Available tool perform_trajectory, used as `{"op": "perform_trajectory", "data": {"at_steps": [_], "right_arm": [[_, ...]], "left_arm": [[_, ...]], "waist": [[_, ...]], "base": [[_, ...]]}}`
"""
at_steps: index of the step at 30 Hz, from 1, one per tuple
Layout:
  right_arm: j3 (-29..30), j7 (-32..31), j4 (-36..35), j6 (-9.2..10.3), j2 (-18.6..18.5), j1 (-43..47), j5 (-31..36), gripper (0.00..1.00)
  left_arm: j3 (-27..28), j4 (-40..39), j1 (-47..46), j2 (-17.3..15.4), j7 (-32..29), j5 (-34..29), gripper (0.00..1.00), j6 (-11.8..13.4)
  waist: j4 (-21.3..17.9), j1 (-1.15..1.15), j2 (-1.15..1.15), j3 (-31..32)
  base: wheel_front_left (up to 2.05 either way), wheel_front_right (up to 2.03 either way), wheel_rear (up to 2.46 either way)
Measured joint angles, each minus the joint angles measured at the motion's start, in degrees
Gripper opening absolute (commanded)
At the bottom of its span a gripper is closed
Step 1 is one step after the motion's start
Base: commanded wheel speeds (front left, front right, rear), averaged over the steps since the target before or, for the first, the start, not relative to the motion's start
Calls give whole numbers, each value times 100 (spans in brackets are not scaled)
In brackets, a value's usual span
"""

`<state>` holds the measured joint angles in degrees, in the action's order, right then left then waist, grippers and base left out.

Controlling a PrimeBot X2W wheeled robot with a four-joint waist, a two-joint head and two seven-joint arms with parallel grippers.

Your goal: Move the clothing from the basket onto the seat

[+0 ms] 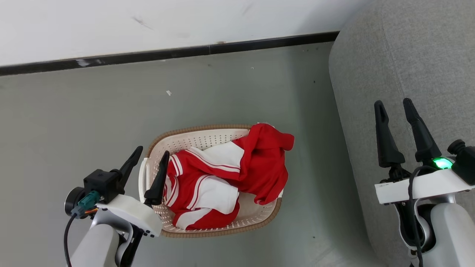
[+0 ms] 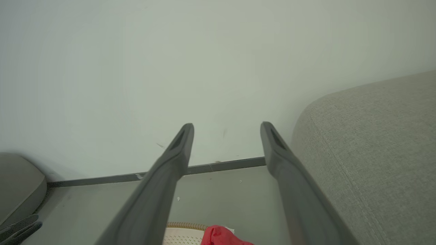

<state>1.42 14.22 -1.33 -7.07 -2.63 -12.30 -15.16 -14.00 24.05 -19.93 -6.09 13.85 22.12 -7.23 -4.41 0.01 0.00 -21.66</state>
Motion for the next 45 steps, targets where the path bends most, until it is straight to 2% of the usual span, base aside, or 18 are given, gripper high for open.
{"op": "perform_trajectory", "data": {"at_steps": [12, 23, 26, 31, 45], "right_arm": [[-18, 40, -221, 0, 5, -225, -201, 100], [-90, 41, -382, 0, 9, -385, -303, 100], [-131, 41, -437, 0, 9, -465, -325, 100], [-232, 41, -478, 0, 10, -533, -364, 100], [-412, 41, -556, 0, 10, -977, -547, 100]], "left_arm": [[-505, 313, -538, -88, -157, 56, 100, 0], [-690, 528, -1022, -194, -222, 126, 100, 0], [-783, 699, -1216, -361, -278, 158, 100, 0], [-871, 862, -1399, -461, -304, 182, 100, 0], [-1115, 1214, -2012, -563, -444, 253, 100, 0]], "waist": [[-212, 0, 0, -631], [-400, 0, 0, -1169], [-503, 0, 0, -1431], [-605, 0, 0, -1690], [-846, 0, 0, -2323]], "base": [[0, 0, 0], [0, 0, 0], [0, 0, 0], [0, 0, 0], [0, 0, 0]]}}
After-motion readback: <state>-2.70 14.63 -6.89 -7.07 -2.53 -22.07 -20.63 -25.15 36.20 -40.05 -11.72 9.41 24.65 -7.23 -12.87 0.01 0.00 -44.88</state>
